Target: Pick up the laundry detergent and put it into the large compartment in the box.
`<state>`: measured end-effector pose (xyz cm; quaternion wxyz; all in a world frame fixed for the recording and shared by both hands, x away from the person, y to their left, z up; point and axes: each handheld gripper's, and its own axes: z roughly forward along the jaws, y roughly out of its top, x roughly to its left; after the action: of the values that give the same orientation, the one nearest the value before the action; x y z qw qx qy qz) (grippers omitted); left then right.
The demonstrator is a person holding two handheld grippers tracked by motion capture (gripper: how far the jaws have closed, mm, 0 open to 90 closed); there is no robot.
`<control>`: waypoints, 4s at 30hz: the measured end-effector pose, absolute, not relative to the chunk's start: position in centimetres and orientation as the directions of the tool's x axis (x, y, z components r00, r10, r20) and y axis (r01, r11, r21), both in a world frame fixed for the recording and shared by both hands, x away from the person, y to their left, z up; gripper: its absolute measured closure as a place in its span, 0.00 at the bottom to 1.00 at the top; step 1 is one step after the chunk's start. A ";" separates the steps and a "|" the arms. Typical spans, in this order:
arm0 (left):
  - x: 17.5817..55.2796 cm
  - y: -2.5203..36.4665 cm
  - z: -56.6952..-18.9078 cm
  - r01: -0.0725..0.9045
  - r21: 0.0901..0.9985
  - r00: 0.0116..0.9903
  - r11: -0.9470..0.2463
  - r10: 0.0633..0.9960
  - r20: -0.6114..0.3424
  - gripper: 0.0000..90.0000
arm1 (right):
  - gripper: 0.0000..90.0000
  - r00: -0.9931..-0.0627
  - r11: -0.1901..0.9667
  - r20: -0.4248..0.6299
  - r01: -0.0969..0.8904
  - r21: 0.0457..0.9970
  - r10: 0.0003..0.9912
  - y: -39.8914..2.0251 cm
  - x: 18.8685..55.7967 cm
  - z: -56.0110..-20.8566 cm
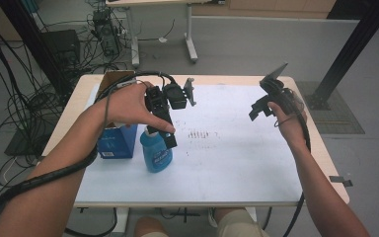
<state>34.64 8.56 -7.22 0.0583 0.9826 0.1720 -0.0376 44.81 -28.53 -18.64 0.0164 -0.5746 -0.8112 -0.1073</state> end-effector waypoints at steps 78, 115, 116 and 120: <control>37.7 10.6 -8.0 0.444 0.058 0.896 -0.894 0.442 -0.046 0.09 | 0.06 -0.330 0.307 0.139 0.937 0.165 0.933 -28.8 43.7 -17.8; 37.5 10.7 -12.4 0.497 0.024 0.867 -0.868 0.495 -0.060 0.08 | 0.06 -0.335 0.310 0.147 0.936 0.166 0.931 -28.8 43.6 -18.1; 37.5 10.7 -12.4 0.497 0.024 0.867 -0.868 0.495 -0.060 0.08 | 0.06 -0.333 0.309 0.148 0.937 0.165 0.931 -28.8 43.6 -18.1; 37.4 10.5 -13.0 0.503 0.016 0.863 -0.864 0.501 -0.055 0.08 | 0.06 -0.333 0.308 0.148 0.937 0.167 0.931 -28.8 43.6 -18.1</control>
<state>37.44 10.54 -12.96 0.0147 0.9651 0.2601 -0.0246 43.56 -28.78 -18.13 0.0119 -0.5774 -0.8087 -0.1115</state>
